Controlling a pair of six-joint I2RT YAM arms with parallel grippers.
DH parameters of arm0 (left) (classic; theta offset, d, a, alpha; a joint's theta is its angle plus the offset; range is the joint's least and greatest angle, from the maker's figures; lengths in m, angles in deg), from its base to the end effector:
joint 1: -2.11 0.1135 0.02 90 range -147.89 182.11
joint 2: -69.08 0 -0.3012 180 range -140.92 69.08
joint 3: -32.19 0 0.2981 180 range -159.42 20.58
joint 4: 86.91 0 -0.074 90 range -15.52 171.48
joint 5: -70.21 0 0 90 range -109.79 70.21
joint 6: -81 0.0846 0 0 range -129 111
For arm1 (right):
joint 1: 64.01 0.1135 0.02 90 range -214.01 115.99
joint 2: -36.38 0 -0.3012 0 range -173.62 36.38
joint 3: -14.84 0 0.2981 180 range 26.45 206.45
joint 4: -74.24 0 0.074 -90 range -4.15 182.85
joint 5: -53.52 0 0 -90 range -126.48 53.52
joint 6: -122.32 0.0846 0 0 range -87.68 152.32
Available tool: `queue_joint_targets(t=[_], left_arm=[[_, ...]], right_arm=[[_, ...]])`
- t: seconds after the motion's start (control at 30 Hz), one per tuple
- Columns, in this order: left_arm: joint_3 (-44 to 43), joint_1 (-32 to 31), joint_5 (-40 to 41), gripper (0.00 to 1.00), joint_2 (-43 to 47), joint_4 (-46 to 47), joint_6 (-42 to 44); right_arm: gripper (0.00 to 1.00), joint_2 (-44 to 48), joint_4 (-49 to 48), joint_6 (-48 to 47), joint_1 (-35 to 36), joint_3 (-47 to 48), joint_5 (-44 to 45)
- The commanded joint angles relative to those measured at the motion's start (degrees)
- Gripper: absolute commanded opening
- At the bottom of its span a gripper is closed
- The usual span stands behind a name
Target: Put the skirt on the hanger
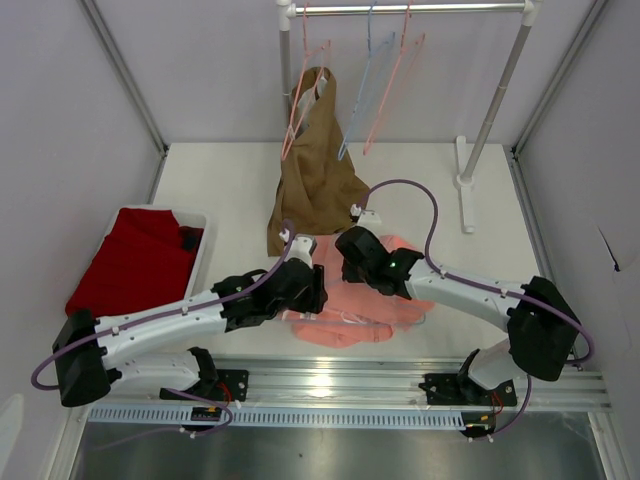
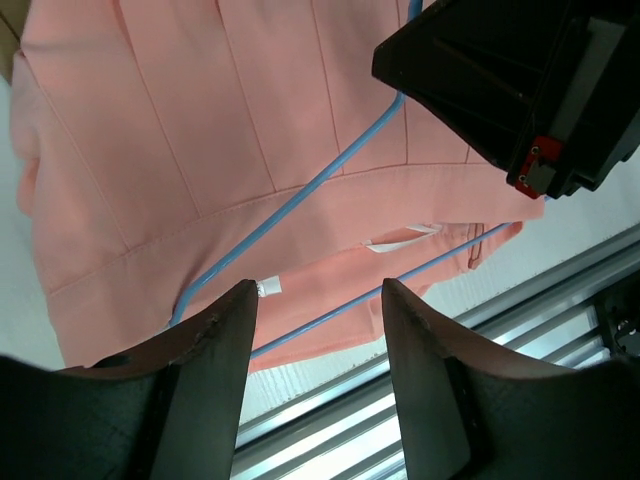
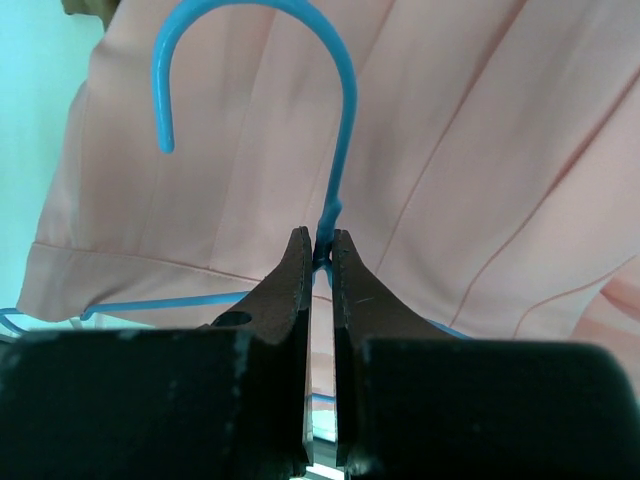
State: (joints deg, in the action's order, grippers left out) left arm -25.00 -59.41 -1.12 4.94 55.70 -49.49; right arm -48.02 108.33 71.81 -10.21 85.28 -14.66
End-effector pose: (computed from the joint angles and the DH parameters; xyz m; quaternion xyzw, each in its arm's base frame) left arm 0.1644 -0.2462 0.2407 0.1041 0.9057 -0.2035 0.3571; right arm 0.2509 0.2896 0.2279 -0.0470 0.9182 0.1342 0.3698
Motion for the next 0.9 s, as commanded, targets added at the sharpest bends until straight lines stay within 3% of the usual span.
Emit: queue_joint_targets(t=[0.0, 0.1, 0.13, 0.23, 0.33, 0.6, 0.87], left_arm=[[-2.1, -0.4, 4.1, 0.59, 0.7, 0.4, -2.8], [-1.9, -0.4, 5.6, 0.60, 1.6, 0.1, -3.2], [-1.9, -0.4, 5.7, 0.60, 1.8, 0.0, -3.1], [-2.1, -0.4, 5.8, 0.63, 1.7, -0.2, -2.8], [-2.4, -0.4, 6.1, 0.64, 1.1, 0.0, -2.7], [-3.7, -0.4, 3.4, 0.66, -1.5, 4.2, -1.0], [-9.2, -0.4, 2.3, 0.68, -10.6, 8.4, 1.5]], right_arm=[[0.03, -1.3, -4.9, 2.3, 0.6, 0.8, 1.1], [0.14, -2.3, -7.1, 2.7, 0.8, 0.1, -0.3], [0.28, -2.8, -8.0, 2.7, 0.8, 0.0, -0.8], [0.52, -1.8, -8.0, 3.0, 0.8, -0.3, -1.5], [0.64, -0.3, -7.0, 2.9, 0.8, -0.4, -0.9], [0.82, 6.4, -3.4, 4.5, -2.3, -2.7, -1.2], [0.85, 13.0, -0.6, 4.8, -8.5, -7.6, -1.7]])
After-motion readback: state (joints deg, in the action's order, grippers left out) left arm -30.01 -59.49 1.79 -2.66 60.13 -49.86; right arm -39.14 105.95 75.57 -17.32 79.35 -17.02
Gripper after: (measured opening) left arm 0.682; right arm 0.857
